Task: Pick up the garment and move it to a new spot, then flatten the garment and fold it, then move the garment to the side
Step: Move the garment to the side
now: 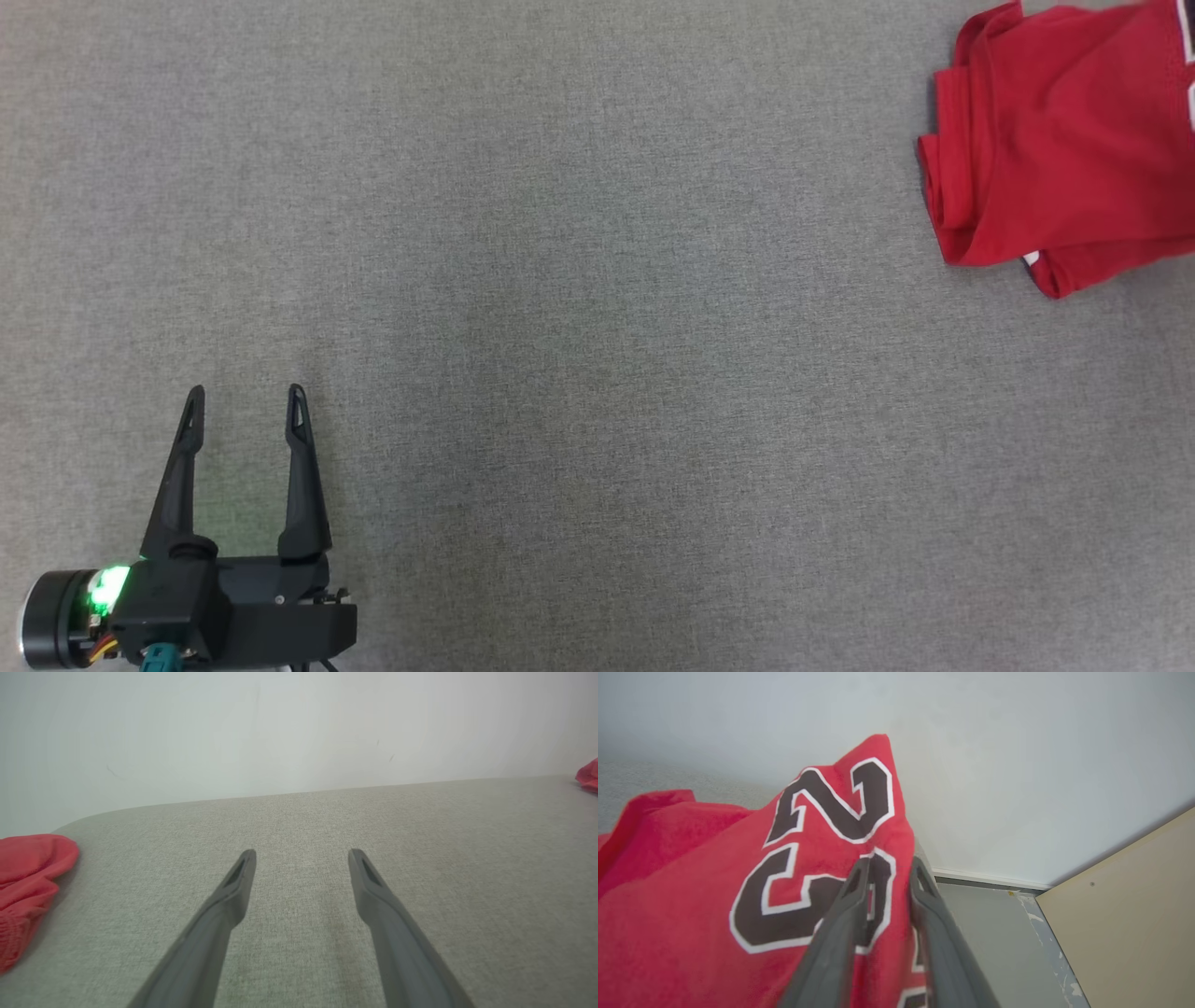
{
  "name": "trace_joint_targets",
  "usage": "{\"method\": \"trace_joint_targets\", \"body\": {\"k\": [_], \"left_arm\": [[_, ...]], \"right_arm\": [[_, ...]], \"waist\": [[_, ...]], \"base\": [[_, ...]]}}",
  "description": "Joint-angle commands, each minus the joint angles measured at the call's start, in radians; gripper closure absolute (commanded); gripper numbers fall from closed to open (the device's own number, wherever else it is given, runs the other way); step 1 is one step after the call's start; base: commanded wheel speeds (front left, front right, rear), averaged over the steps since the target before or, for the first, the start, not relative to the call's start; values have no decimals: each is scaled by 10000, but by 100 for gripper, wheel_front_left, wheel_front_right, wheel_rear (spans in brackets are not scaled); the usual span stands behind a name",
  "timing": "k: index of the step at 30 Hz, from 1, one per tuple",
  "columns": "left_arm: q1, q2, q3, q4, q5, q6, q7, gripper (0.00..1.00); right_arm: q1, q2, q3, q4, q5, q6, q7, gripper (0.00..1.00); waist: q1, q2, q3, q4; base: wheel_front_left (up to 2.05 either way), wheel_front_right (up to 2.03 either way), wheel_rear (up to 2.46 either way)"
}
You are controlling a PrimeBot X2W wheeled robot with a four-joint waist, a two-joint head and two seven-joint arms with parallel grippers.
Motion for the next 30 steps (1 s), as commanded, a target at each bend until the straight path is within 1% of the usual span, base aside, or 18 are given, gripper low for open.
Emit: {"method": "trace_joint_targets", "body": {"k": [1,4,7,11,12,13,14,15,16,21,24,27,30], "left_arm": [[-82,32,-8,-47,-21,56,-31,0],[-62,30,8,16,-82,96,-31,0],[10,15,46,104,-164,148,-31,0],[329,-5,131,264,-234,164,-31,0],[329,-5,131,264,-234,164,-31,0],[462,-17,197,330,-312,194,-31,0],[535,-23,226,380,-334,203,-31,0],[535,-23,226,380,-334,203,-31,0],[632,-26,262,404,-376,220,-31,0],[1092,-48,359,432,-504,213,-31,0],[1322,-55,339,502,-515,185,-31,0],[1489,-56,277,473,-415,210,-31,0],[1667,-59,228,472,-422,242,-31,0]], "right_arm": [[-88,4,5,14,-93,0,-5,0],[-119,60,-102,-24,-188,0,-6,0],[19,158,-377,-365,-215,2,-7,0],[553,385,-1198,-1190,67,0,-7,0],[553,385,-1198,-1190,67,0,-7,0],[891,500,-1673,-1780,29,0,-5,0],[1109,573,-1923,-2110,-51,0,-4,0],[1109,573,-1923,-2110,-51,0,-4,0],[1382,673,-2157,-2457,-120,0,-6,0],[3097,1370,-3643,-4496,-562,0,-6,0],[4435,2082,-4455,-5679,-878,0,-6,0],[5796,2892,-5008,-6676,-1016,2,-8,0],[7047,3560,-5143,-7444,-1034,0,-8,0]], "waist": [[0,-2,-18,-21],[0,-2,-112,-82],[0,-2,-362,-159],[0,-2,-905,-295],[0,-2,-905,-295],[0,-2,-1205,-351],[0,-2,-1366,-374],[0,-2,-1366,-374],[0,-2,-1512,-391],[0,-2,-2149,-424],[0,-2,-2474,-342],[0,-2,-2774,-264],[0,-2,-3055,-184]], "base": [[0,0,0],[0,0,0],[0,0,0],[0,0,0],[0,0,0],[0,0,0],[0,0,0],[0,0,0],[0,0,0],[0,0,0],[0,0,0],[0,0,0],[0,0,0]]}}
